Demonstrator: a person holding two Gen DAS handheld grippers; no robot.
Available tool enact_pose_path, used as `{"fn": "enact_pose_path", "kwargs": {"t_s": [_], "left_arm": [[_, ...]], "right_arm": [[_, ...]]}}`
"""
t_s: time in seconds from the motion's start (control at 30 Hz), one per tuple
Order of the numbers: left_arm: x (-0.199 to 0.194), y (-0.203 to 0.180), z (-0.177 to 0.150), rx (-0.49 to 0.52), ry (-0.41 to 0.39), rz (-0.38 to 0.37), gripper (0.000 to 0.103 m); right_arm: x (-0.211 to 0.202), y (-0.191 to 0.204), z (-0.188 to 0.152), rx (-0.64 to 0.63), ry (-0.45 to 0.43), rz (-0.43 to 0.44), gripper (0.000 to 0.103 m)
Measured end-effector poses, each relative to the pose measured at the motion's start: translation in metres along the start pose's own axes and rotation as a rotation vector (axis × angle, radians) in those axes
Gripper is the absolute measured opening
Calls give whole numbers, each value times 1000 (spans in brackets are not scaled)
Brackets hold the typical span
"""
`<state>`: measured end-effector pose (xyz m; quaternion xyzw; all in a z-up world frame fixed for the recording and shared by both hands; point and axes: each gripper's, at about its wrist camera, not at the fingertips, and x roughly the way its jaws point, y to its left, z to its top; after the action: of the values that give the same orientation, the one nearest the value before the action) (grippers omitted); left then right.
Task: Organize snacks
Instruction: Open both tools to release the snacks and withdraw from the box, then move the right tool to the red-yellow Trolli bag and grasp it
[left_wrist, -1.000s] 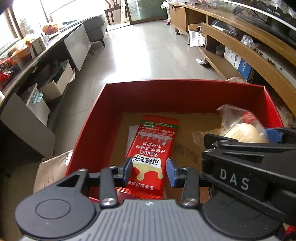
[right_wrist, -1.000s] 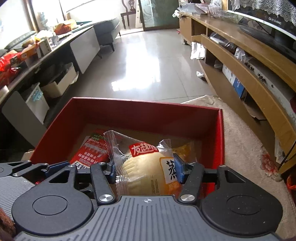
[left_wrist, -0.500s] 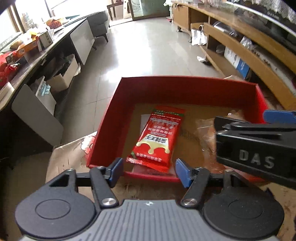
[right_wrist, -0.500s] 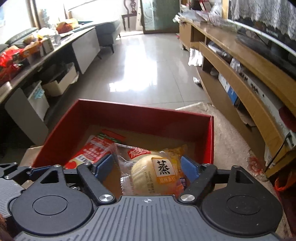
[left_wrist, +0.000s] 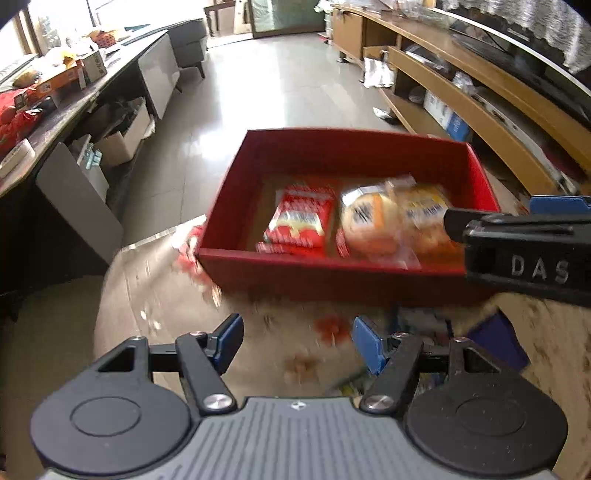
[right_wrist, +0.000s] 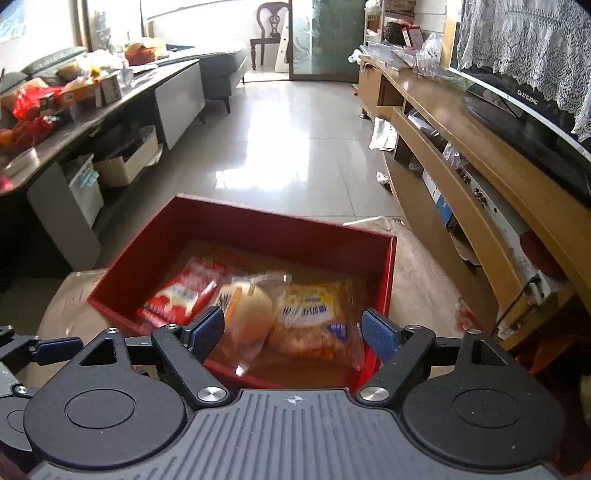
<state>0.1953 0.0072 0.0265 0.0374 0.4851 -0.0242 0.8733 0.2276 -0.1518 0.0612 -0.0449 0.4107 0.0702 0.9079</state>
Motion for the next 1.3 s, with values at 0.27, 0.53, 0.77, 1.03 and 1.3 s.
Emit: {"fn": "enact_pose_path", "kwargs": {"t_s": [0.27, 0.53, 0.77, 1.03, 1.3], "left_arm": [[-24, 2, -60, 28, 56, -33, 66], [-30, 6, -127, 55, 165, -87, 66], [-37, -3, -157, 82, 249, -159, 66], [-40, -10, -169, 116, 285, -170, 66], [-42, -19, -179, 151, 308, -189, 66]], "right_arm": [[-29, 15, -53, -58, 78, -11, 87], [-48, 25, -105, -108, 153, -20, 88], [-58, 28, -135, -140, 200, -14, 88], [-58, 29, -139, -151, 206, -3, 88], [-55, 31, -140, -174, 217, 3, 88]]}}
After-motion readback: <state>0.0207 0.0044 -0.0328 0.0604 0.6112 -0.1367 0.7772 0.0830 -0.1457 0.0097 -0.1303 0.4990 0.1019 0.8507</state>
